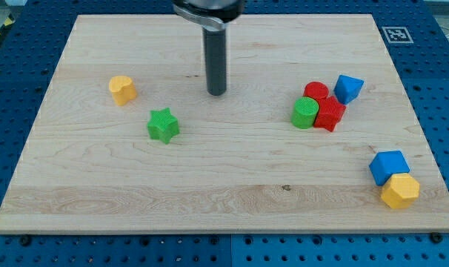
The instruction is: Move green star towards center left
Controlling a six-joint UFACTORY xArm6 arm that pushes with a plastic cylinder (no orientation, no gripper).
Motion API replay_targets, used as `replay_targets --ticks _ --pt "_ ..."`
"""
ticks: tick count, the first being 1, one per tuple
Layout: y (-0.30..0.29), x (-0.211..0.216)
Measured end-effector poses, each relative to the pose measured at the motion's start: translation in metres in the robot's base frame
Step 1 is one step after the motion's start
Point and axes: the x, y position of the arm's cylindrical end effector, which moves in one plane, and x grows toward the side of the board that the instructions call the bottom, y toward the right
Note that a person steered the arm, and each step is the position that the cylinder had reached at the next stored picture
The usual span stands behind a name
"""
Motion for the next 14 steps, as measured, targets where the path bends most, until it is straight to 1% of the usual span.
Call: replay_targets --ticks 1,3,4,6,8,9,11,12,13,14 --pt "0.015 0.028" --pt "0.015 0.094" --pt "0.013 0.116" --pt "-0.035 0.114" --pt "-0.087 0.099" --pt "-0.093 0.084" --pt "-0.063 0.082" --pt "-0.066 0.055" --pt "-0.095 0.037" --pt "-0.127 0.037"
